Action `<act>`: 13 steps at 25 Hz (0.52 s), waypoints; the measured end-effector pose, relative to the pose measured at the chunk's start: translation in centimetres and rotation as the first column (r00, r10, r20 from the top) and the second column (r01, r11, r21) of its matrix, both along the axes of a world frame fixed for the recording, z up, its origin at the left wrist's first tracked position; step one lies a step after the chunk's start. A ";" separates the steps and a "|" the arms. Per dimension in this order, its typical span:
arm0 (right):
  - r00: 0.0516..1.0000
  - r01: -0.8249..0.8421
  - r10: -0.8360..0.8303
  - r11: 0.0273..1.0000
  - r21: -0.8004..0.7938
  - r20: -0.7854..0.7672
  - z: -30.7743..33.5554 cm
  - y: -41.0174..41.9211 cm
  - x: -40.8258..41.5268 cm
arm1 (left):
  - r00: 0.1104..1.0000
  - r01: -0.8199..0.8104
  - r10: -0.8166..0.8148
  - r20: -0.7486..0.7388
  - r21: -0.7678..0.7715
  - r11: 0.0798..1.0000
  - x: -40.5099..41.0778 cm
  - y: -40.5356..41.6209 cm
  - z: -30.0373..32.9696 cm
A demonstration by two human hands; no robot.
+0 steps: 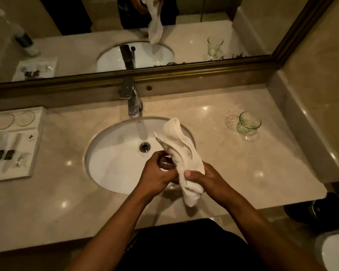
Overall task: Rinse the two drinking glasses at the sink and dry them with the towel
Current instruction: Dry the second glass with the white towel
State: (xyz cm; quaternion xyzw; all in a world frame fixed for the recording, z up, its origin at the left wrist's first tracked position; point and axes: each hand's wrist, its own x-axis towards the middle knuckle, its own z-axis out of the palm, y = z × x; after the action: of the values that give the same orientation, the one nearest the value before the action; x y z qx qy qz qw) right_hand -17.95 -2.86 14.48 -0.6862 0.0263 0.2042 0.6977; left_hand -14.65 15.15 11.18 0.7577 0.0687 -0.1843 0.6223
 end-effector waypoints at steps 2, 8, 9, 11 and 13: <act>1.000 -0.014 0.014 0.998 0.060 -0.001 0.3 0.7 1.4 | 0.998 0.031 -0.029 0.049 -0.041 0.999 0.6 0.6 1.2; 0.910 0.347 -0.174 0.815 0.464 -0.375 1.0 0.5 4.3 | 0.923 0.303 -0.301 0.238 0.030 0.953 2.6 1.6 4.1; 0.904 0.359 -0.157 0.782 0.509 -0.397 1.1 0.6 4.4 | 0.896 0.381 -0.385 0.221 0.060 0.923 2.9 1.8 4.3; 0.903 0.345 -0.105 0.754 0.559 -0.416 0.4 0.4 4.2 | 0.825 0.487 -0.522 0.218 0.196 0.851 3.5 2.3 4.5; 0.883 0.361 -0.081 0.748 0.558 -0.462 -0.3 0.5 3.9 | 0.794 0.434 -0.536 0.286 0.352 0.830 4.0 2.8 4.5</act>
State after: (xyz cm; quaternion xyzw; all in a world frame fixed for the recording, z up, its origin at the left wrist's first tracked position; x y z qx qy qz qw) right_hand -14.06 -2.32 14.14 -0.3463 0.1850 0.2538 0.8840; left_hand -10.68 17.92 15.65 0.8472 -0.2246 -0.1807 0.4464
